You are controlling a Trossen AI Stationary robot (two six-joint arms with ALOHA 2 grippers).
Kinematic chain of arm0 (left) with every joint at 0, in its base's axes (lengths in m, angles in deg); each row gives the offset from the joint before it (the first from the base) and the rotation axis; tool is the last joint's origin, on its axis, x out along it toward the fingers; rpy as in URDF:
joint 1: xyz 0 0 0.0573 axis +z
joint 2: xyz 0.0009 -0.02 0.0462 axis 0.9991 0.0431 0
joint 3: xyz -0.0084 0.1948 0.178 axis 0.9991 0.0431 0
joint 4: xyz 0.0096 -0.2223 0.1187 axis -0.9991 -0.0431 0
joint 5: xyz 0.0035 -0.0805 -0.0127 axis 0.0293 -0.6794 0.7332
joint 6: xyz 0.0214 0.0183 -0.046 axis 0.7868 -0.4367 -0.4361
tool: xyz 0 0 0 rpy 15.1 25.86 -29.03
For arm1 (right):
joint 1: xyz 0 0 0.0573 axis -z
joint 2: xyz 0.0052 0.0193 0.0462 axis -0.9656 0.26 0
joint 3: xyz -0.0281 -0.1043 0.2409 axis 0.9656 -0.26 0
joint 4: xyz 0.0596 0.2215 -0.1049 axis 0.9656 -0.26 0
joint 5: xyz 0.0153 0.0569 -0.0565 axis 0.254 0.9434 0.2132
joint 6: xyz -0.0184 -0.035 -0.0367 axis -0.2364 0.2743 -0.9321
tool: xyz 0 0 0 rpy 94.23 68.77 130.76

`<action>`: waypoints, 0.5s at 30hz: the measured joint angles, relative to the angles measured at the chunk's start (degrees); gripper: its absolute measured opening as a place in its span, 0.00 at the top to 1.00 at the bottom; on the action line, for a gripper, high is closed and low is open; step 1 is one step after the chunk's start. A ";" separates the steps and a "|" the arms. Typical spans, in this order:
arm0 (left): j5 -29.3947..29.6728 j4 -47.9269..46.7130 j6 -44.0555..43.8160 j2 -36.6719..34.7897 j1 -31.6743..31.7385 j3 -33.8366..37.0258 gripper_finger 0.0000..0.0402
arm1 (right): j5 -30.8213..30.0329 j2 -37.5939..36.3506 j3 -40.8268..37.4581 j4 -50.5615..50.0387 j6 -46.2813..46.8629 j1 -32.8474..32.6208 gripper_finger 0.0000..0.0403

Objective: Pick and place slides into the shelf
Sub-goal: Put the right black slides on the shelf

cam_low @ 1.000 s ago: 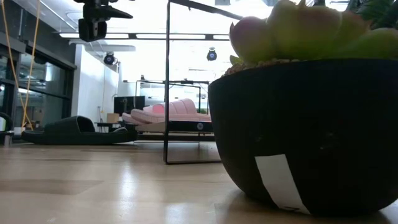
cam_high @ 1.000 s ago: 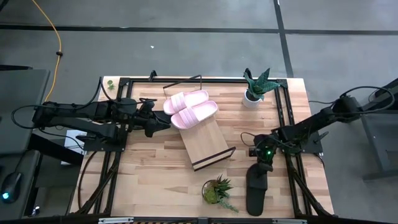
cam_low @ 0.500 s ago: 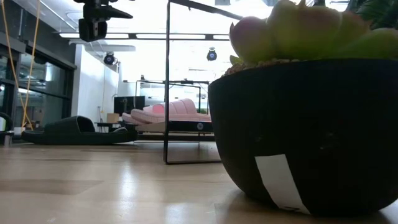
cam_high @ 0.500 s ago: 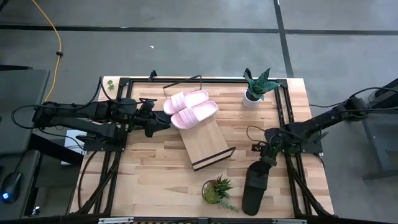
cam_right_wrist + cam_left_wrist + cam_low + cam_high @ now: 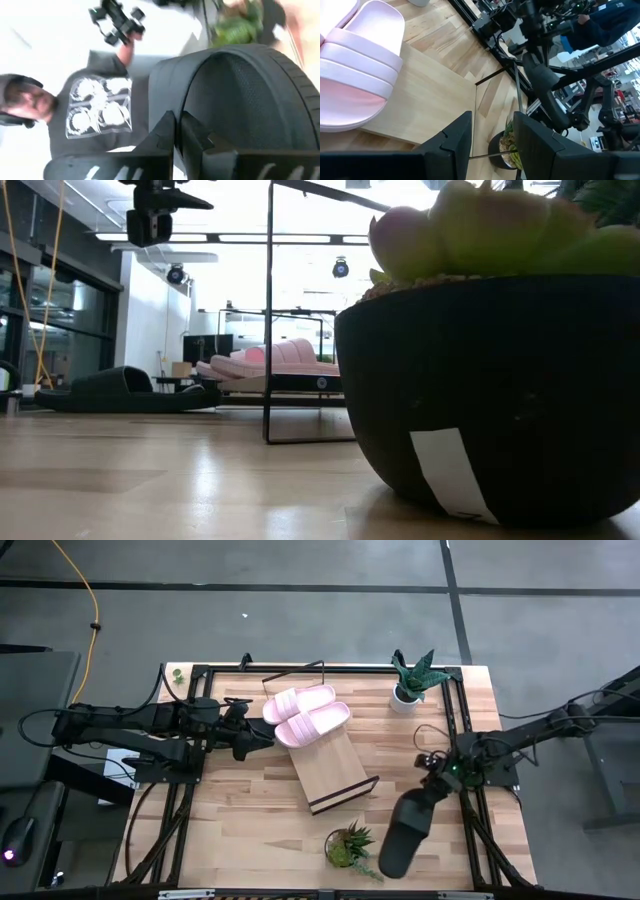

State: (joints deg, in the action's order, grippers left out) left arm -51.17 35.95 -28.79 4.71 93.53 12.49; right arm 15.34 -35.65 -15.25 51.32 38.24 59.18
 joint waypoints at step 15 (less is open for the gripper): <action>0.48 0.15 1.30 0.00 -0.01 0.00 0.67 | -24.51 -3.17 0.00 8.83 -0.33 0.04 1.00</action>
State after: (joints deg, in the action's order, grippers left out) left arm -50.69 36.10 -27.49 4.71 93.52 12.49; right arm -9.17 -38.82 -15.25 60.15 37.91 59.22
